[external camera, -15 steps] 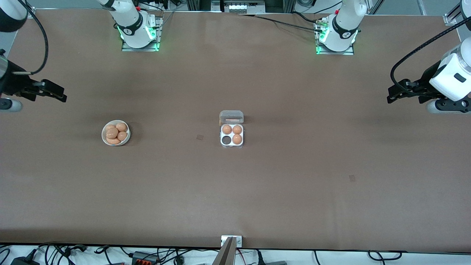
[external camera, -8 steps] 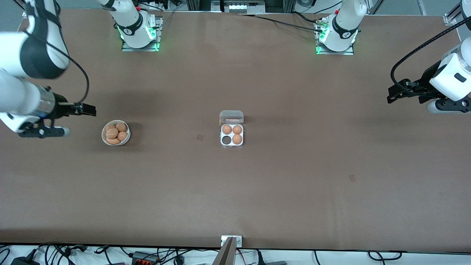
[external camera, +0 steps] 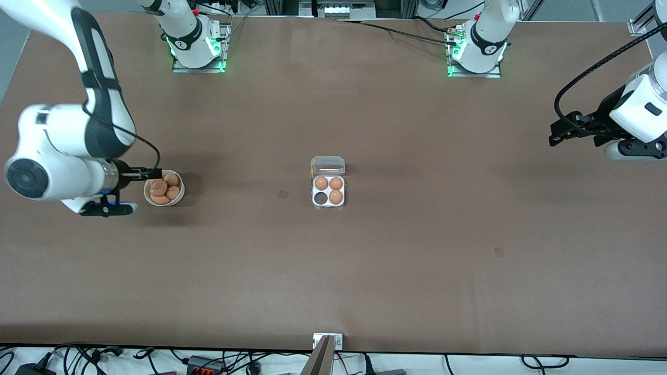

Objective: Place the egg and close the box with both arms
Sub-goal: 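Reach the right gripper down to the white bowl of eggs, then grasp one brown egg with the right gripper and lift it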

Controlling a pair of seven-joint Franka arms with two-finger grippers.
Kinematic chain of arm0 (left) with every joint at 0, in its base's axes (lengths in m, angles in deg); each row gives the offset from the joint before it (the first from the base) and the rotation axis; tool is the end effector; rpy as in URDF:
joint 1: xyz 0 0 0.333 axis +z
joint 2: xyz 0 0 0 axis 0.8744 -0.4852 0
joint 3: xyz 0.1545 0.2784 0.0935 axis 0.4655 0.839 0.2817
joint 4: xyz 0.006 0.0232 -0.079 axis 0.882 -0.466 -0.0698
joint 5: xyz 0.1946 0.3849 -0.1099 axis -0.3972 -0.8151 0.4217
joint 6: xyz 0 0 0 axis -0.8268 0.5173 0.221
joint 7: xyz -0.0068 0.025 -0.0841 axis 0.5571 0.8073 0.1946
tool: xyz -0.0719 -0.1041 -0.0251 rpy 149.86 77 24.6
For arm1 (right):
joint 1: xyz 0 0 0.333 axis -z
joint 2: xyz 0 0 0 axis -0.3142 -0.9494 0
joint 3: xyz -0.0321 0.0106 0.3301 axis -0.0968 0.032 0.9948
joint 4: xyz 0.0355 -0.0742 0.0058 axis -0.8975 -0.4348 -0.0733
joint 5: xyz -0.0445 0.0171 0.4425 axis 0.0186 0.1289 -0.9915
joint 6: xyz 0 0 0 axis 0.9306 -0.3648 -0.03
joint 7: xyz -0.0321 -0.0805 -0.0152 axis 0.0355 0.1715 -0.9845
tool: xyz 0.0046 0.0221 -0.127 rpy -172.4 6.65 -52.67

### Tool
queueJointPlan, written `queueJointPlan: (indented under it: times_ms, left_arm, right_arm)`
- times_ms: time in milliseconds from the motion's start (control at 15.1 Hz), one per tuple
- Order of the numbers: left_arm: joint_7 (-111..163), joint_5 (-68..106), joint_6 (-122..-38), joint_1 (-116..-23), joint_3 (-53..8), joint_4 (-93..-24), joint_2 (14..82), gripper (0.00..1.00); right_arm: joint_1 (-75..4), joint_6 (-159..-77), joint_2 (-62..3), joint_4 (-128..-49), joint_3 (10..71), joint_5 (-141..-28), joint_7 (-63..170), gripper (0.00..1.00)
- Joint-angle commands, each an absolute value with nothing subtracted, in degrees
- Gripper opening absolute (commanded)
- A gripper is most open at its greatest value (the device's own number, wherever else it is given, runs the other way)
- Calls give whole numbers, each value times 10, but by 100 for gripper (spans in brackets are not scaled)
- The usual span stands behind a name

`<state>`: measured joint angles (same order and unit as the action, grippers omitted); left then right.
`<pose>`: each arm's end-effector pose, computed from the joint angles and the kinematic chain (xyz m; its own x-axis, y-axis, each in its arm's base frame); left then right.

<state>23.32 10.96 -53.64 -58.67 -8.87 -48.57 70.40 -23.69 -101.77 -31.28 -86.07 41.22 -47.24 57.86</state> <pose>0.6242 -0.0276 0.5850 0.9988 0.0228 -0.0442 0.0239 -0.9994 0.0239 0.6638 0.0099 0.2851 0.9232 0.0146 -0.3840 0.0312 -0.9988 0.0370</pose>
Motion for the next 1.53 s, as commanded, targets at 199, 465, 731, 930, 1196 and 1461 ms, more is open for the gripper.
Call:
queueJointPlan:
  times_ms: [199,465,731,930,1196,1461]
  left_arm:
    - [235,121,-530,-582,-93,-472,702,100]
    - [236,122,-530,-586,-94,-471,702,100]
    - [236,122,-530,-586,-94,-472,702,100]
    - [236,122,-530,-583,-94,-472,702,100]
    - [236,122,-530,-584,-94,-472,702,100]
    - [236,122,-530,-584,-94,-472,702,100]
  right_arm:
    - [-182,-1046,-352,-851,412,-562,580,100]
    - [-180,-1086,-385,-849,412,-568,580,100]
    - [-180,-1104,-400,-847,412,-571,581,100]
    - [-180,-1109,-409,-845,412,-594,580,95]
    - [-179,-1115,-415,-845,412,-594,575,88]
    - [-180,-1113,-415,-845,411,-592,571,57]
